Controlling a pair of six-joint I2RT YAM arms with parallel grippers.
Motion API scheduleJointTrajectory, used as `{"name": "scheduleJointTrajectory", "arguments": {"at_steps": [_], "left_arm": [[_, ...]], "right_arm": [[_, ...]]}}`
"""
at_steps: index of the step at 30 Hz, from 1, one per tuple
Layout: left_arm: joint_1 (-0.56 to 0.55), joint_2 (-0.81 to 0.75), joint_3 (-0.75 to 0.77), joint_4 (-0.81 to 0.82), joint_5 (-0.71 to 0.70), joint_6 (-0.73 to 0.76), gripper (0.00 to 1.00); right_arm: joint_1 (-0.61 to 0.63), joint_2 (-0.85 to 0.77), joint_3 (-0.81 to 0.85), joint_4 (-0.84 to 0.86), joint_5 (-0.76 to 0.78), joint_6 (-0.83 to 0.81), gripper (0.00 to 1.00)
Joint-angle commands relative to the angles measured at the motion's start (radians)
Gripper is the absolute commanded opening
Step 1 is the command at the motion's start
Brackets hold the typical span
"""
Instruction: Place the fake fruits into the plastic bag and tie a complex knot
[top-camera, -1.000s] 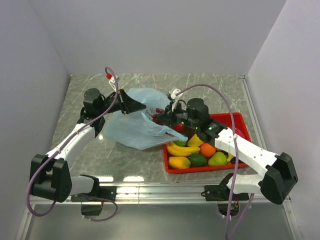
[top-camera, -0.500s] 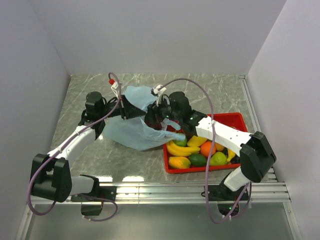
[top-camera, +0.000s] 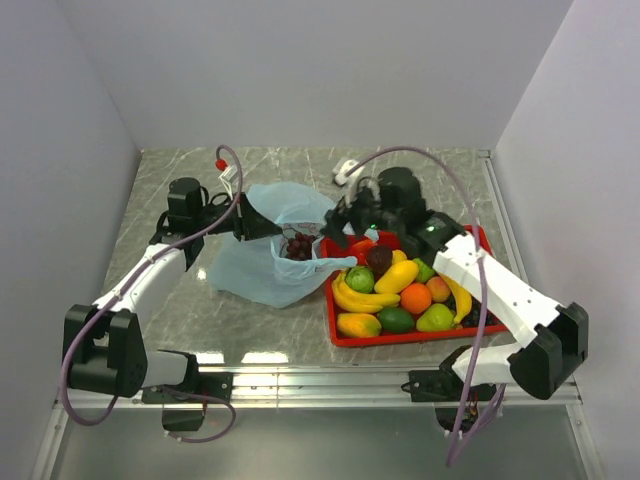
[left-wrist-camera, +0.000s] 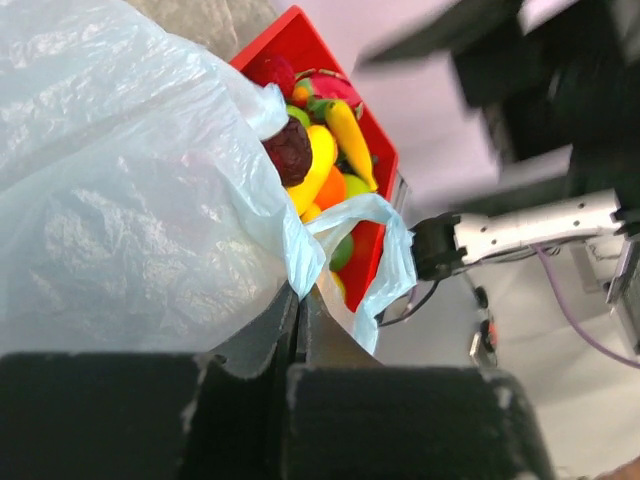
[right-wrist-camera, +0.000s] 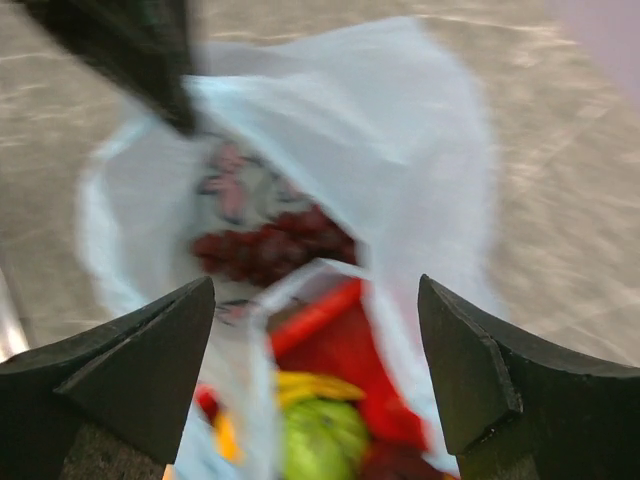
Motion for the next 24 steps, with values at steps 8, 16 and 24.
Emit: {"name": "scheduleJointTrajectory", "arguments": {"at_steps": [8,16,24], "left_arm": [[0.001,0.061,0.189,-0.384,0.073,0.44,0.12],[0.0,0.11,0.302,-0.621,0.049,0.739,0.2],[0.0,0.087,0.487,-0.829,-0.019,0.952,0.52]], "right_arm": [[-0.209,0.078,-0.032,-0.145,0.003,-0.311,0.94],[-0.246,0.224,-0.032,-0.09,-0.042,-0.377,0.85],[-0.295,0.272,0.097,-0.132,-0.12,-0.306,0.0]]}}
